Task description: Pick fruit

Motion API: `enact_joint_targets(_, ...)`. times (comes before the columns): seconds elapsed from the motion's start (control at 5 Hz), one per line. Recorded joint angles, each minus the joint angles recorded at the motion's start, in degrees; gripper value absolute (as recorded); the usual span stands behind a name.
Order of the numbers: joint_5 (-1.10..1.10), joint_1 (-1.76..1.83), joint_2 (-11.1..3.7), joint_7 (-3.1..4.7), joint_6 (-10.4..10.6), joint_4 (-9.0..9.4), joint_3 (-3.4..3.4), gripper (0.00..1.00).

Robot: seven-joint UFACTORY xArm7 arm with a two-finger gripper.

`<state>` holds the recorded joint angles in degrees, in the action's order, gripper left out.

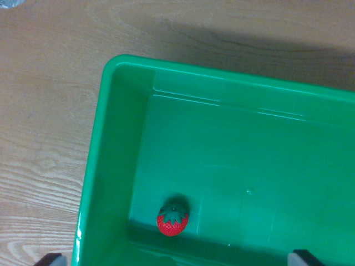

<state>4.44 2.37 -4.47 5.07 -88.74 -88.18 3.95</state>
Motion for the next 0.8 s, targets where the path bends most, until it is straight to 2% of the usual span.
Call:
enact_joint_targets(0.2,-0.25,0.14,-0.41,-0.18,2.0,1.97,0.18,0.00)
enact_joint_targets(0.4,-0.25,0.14,-0.41,-0.18,2.0,1.97,0.18,0.00)
enact_joint_targets(0.6,-0.52,0.28,-0.86,-0.37,4.1,4.13,0.38,0.00)
enact_joint_targets(0.8,-0.52,0.28,-0.86,-0.37,4.1,4.13,0.38,0.00)
